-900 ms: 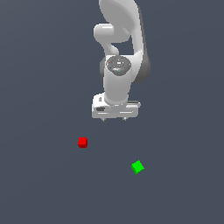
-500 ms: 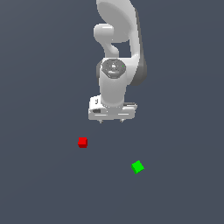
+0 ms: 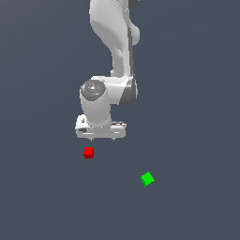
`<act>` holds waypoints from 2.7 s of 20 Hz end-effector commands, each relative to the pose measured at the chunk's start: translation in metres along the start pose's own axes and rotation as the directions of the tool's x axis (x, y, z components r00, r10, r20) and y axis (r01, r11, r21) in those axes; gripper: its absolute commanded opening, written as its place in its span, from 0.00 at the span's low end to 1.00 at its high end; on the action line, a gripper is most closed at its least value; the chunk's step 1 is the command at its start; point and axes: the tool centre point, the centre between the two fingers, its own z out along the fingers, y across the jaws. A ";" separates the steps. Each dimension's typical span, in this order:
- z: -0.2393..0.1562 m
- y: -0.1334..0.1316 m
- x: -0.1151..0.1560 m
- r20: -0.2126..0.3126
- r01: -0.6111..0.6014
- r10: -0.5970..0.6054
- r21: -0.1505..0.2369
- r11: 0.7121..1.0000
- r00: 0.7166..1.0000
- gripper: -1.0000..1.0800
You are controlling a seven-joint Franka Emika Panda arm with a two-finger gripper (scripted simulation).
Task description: Stack the red cube on top of the green cube.
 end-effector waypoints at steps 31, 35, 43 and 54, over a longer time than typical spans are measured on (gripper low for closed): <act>0.091 0.078 0.027 -0.024 -0.028 0.028 0.015 1.000 0.999 0.96; 0.093 0.079 0.028 -0.024 -0.028 0.028 0.015 1.000 0.999 0.96; 0.093 0.079 0.028 -0.024 -0.028 0.028 0.015 1.000 0.999 0.00; 0.073 0.079 0.027 -0.024 -0.028 0.028 0.015 1.000 0.999 0.00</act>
